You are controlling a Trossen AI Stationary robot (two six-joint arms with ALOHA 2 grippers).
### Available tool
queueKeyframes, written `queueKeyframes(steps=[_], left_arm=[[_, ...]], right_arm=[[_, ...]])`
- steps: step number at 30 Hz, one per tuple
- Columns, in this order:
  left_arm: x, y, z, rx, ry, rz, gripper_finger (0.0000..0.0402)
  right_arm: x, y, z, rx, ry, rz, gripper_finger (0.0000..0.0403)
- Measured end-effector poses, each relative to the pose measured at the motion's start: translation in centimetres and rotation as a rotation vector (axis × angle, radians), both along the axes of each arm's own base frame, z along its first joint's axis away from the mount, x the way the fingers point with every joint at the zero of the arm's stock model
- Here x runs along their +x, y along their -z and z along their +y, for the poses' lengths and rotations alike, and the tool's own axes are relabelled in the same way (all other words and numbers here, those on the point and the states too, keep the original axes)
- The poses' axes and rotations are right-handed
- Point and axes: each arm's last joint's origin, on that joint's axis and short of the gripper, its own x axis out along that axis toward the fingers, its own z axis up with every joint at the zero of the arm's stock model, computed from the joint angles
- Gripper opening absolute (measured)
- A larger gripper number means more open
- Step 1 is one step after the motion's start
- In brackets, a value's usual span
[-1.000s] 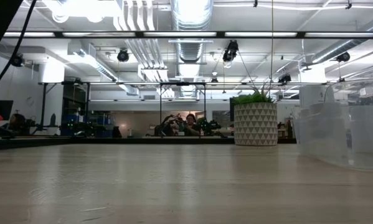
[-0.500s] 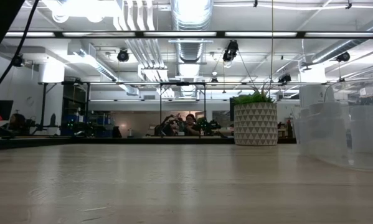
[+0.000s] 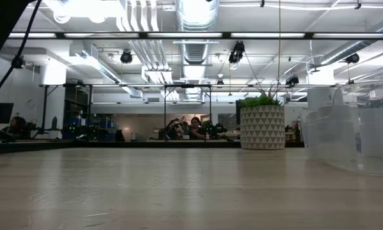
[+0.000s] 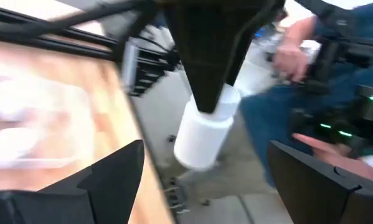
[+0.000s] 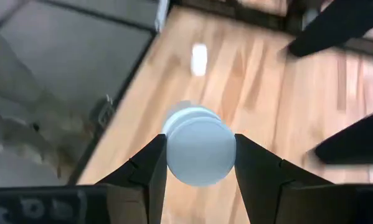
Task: Pick and place pill bottles into a basket
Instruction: Put the white medicine bottle into the transparent bin
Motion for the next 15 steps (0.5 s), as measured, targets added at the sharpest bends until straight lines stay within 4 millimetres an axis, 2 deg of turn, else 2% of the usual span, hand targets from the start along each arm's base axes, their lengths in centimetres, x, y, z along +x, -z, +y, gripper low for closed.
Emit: queueKeyframes(steps=[7, 15], left_arm=[[-2.1, -1.3, 2.3, 0.199, -0.261, -0.019, 0.0315], [-4.4, -4.7, 2.8, 0.338, -0.525, -0.137, 0.0315]], right_arm=[[-1.7, 2.1, 0.7, -0.092, 0.108, 0.207, 0.0142], [-3.3, 5.4, 2.8, -0.102, 0.178, 0.366, 0.0142]])
